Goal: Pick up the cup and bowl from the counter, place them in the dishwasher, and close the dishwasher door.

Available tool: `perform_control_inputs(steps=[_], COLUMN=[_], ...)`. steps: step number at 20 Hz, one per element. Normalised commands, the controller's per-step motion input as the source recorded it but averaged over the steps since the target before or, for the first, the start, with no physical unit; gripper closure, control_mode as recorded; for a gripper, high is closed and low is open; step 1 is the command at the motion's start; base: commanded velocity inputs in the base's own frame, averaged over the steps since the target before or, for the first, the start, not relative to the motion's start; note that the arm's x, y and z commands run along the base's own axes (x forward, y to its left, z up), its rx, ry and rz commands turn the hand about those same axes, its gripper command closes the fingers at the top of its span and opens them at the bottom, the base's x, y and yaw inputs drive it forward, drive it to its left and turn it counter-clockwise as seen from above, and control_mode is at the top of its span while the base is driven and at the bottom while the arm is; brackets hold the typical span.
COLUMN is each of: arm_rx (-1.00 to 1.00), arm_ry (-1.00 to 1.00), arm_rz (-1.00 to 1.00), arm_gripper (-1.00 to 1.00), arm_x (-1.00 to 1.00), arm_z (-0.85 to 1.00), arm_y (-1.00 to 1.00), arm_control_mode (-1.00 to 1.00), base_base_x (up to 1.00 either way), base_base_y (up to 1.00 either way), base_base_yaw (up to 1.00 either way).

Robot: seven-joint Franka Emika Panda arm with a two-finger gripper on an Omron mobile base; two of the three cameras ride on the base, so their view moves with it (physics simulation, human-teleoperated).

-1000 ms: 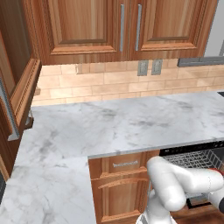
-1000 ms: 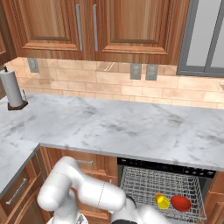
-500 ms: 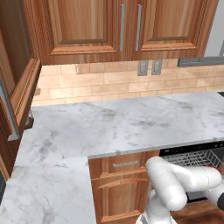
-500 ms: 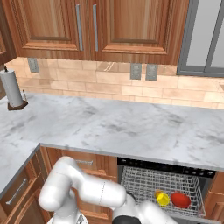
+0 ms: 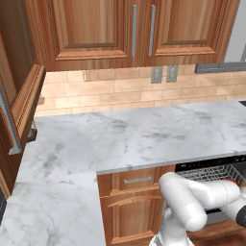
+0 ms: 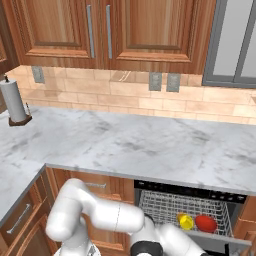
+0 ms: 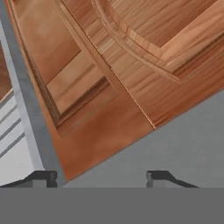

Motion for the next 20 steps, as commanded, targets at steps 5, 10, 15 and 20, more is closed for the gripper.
perform_control_inputs(steps=[5, 10, 15, 20], arm_rx=[0.0, 0.0, 0.0, 0.0], arm_ry=[-0.13, -0.12, -0.11, -0.13], arm_rz=[-0.01, -0.01, -0.02, -0.02], arm_gripper=[-1.0, -1.0, -1.0, -1.0], arm_x=[0.64, 0.74, 0.69, 0.54], arm_z=[-0.31, -0.31, -0.33, -0.34], arm_y=[0.0, 0.0, 0.0, 0.0], arm_control_mode=[-1.0, -1.0, -1.0, -1.0], base_base_x=[0.0, 0.0, 0.0, 0.0], base_base_y=[0.0, 0.0, 0.0, 0.0], base_base_yaw=[0.0, 0.0, 0.0, 0.0])
